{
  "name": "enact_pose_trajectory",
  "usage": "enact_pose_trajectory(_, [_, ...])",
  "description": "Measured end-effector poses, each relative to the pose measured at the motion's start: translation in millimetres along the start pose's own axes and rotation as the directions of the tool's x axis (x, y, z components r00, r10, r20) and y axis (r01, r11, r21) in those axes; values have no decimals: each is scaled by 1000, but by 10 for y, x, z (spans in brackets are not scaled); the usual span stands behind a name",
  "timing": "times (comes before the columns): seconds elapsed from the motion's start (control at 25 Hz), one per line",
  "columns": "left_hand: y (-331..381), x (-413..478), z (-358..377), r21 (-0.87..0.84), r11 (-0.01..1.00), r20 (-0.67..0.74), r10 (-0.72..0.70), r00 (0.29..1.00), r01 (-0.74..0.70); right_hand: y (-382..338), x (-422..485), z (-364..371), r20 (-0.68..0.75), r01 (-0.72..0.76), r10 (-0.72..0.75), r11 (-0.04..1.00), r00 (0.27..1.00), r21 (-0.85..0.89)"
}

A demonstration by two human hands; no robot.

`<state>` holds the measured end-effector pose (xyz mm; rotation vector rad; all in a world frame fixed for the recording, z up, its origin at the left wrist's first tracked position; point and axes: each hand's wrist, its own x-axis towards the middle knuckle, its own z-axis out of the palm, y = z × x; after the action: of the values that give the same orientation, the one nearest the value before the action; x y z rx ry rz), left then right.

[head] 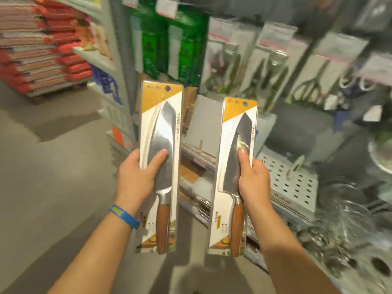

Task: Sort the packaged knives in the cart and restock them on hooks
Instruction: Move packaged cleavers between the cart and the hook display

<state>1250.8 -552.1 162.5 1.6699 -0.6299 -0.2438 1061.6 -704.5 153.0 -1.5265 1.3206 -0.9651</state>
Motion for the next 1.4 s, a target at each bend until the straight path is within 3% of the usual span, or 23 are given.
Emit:
enact_pose_trajectory(0.32, [281, 172, 1629, 16, 994, 281, 98, 955, -107, 429, 633, -1045, -278, -7, 19, 999, 960, 44])
enact_pose_trajectory(0.56, [715, 664, 2433, -125, 978, 442, 208, 873, -170, 35, 1128, -1351, -469, 71, -68, 997, 881, -11])
enact_pose_trajectory(0.76, [1530, 1340, 2729, -304, 903, 419, 412, 809, -302, -769, 1559, -1391, -580, 237, -209, 971, 788, -28])
enact_pose_trajectory(1.04, [2930, 2075, 2946, -540, 686, 251, 684, 685, -487, -2152, 2107, -1708, -702, 388, -402, 902, 588, -191])
enact_pose_trajectory(1.2, [3385, 2076, 3136, -626, 599, 208, 746, 633, -500, -2540, 2103, -1982, -731, 446, -457, 865, 507, -231])
enact_pose_trajectory(1.4, [3504, 1961, 3366, -645, 573, 178, 756, 630, -505, -2540, 2063, -2267, -753, 424, -452, 870, 478, -252])
